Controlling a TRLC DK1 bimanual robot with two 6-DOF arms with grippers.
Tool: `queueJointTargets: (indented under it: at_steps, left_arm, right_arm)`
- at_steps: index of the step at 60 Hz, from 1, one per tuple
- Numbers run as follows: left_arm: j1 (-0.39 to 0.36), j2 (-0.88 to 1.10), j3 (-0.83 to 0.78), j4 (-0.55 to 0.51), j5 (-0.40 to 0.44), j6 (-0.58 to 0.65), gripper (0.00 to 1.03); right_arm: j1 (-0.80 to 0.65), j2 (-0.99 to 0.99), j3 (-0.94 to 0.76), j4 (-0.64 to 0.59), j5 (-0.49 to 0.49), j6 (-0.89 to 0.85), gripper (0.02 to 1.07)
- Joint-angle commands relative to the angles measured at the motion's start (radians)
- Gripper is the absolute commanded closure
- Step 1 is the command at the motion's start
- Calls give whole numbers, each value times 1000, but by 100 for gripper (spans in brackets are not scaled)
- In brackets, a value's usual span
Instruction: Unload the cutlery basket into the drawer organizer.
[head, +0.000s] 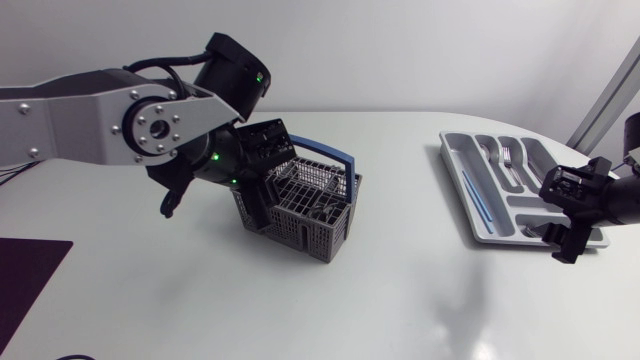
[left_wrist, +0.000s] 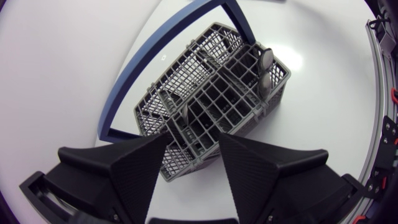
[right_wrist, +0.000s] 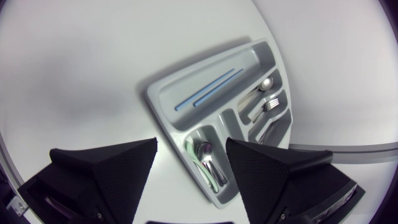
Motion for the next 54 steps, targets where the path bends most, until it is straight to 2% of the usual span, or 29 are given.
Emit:
queueJointTargets:
  at_steps: [1,20,42,54]
  left_arm:
    - [-16,28,26,-3,-32,-30,48]
    - [-22,86,72,-29,-58,-72,48]
    - [-22,91,105,-72,-72,-98,49]
    - [11,100,167,-149,33,-127,49]
  right_arm:
    - [59,-43,15,-72,7,103,25]
    - [284,-104,35,-201,28,362,25]
    - [503,-156,57,-233,30,583,25]
    - [643,-179,70,-256,28,718,24]
